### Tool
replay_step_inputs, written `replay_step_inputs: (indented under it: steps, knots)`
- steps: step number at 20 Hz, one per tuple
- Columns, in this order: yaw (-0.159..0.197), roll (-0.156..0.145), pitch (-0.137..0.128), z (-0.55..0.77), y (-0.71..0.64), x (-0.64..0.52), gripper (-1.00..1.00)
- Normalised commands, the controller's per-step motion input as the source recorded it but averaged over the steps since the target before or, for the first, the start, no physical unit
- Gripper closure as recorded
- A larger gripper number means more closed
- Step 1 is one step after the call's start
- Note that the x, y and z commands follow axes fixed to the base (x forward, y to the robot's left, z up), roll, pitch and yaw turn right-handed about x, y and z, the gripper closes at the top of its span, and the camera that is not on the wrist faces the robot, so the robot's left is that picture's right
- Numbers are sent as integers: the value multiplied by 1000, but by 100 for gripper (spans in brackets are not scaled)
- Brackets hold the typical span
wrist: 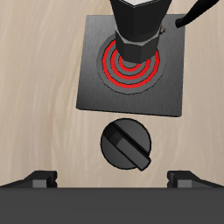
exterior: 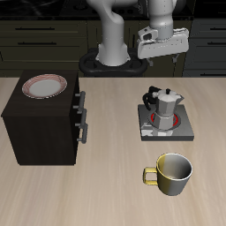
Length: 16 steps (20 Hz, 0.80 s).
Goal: Place moka pot on the flat stove and turn off the stove
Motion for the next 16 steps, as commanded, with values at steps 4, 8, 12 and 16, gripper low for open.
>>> replay_step_inputs:
  steps: [4,8,12,16]
  knots:
    - [64,-10,14,-30,-151,-103,-100]
    - [80,9,45,-25,-48,30,-100]
    - [84,16,43,-68,-10,123,-100]
    - [56,-28,22,17,-82,141,-100]
